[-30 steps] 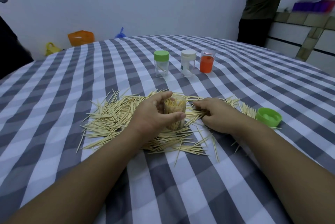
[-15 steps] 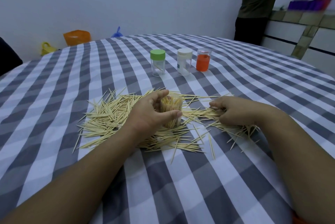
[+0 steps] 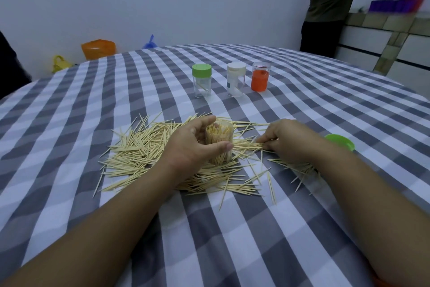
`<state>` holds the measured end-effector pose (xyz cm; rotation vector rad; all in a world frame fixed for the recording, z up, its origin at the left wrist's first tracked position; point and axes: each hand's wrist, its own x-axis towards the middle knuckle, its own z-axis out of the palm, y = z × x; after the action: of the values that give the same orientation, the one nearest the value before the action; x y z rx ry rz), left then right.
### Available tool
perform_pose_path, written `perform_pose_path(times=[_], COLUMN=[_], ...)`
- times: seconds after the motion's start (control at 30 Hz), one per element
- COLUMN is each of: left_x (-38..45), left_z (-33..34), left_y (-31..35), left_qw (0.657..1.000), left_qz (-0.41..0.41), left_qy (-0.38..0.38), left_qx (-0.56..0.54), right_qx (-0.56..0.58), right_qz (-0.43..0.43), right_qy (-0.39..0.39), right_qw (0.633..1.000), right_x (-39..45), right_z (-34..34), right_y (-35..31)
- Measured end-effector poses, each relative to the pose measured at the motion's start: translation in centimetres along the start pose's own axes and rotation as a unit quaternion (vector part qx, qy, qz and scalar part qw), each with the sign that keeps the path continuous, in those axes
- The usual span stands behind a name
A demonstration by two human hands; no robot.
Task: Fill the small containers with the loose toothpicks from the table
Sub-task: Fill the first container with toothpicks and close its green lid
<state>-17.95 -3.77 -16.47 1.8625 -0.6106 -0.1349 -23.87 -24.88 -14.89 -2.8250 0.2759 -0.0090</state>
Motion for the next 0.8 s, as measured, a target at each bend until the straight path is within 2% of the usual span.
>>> perform_pose_path(times=[0.4, 0.67, 0.8], left_x=[0.0, 0.1, 0.1], left_z=[0.1, 0.1, 0.0], left_y=[0.1, 0.0, 0.0], left_qw=[1.000, 1.000, 1.000], left_qz=[0.002, 0.005, 0.006], left_qy=[0.001, 0.001, 0.002], left_qx=[-0.008, 0.002, 0.010], right_qx=[0.124, -0.045, -0.123], right_qz=[-0.042, -0.067, -0.078], right_qy=[0.016, -0.031, -0.024], right_qw=[0.991, 0.996, 0.989], right_x=[-0.9, -0.1, 0.0], right_z=[-0.4, 1.7, 1.4], right_y=[-0.9, -1.9, -2.0])
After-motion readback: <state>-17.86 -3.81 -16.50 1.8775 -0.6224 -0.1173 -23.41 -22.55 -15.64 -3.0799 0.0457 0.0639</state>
